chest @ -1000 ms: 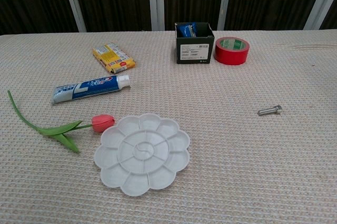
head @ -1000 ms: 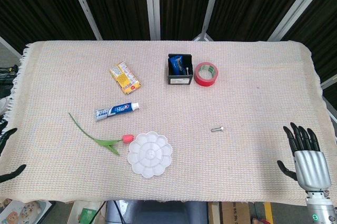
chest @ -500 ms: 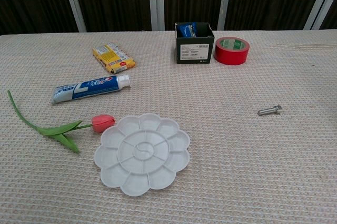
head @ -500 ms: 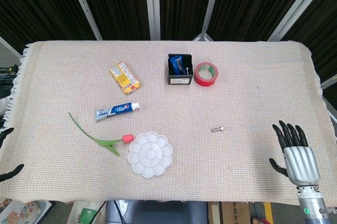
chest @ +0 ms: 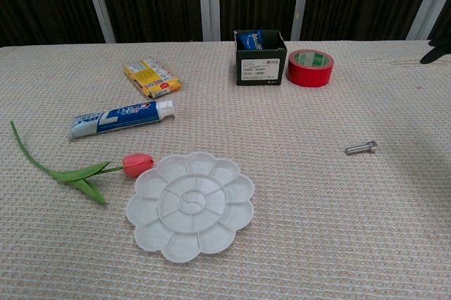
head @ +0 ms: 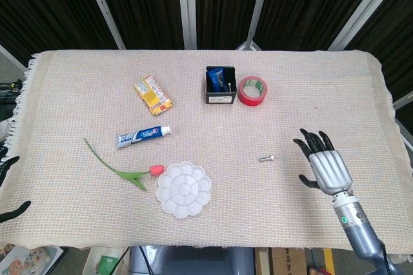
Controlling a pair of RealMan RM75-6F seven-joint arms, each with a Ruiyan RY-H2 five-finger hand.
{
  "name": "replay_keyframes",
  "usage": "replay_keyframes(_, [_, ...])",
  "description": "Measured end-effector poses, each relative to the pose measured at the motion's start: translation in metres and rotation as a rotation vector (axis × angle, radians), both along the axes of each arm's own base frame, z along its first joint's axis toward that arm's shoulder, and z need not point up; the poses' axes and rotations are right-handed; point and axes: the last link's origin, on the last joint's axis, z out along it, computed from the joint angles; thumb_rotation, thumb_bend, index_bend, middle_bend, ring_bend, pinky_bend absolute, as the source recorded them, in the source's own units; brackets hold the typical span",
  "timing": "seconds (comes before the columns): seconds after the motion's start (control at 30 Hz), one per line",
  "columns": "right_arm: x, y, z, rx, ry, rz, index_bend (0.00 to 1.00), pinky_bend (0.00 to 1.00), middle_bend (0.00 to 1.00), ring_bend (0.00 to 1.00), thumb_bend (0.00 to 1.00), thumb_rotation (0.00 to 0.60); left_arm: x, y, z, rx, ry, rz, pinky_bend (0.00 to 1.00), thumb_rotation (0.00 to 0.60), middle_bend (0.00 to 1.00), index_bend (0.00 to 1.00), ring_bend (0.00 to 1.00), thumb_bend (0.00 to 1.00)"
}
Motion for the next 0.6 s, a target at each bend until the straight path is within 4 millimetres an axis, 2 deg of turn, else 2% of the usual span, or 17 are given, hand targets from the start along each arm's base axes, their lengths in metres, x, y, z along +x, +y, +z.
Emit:
replay_keyframes(0.33, [0.026, -0.037, -0.033, 0.121, 0.010, -0.027, 0.29, 0.06, 0.04, 0.14, 0.23, 0.600, -0.001, 0.001, 0.000, 0.005, 0.003, 0.005, 0.00, 0.600, 0.00, 0.14, 0.00, 0.25])
replay_keyframes(0.5, [0.030, -0.053, -0.051, 0.140, 0.022, -0.050, 0.31, 0.06, 0.05, 0.15, 0.29, 0.600, -0.001, 0.002, 0.001, 0.006, 0.004, 0.009, 0.00, 0.600, 0.00, 0.14, 0.00, 0.25])
replay_keyframes(0.6, [0.031, -0.059, -0.057, 0.149, 0.026, -0.059, 0.32, 0.06, 0.05, 0.15, 0.30, 0.600, -0.001, 0.003, 0.000, 0.007, 0.006, 0.012, 0.00, 0.600, 0.00, 0.14, 0.00, 0.25])
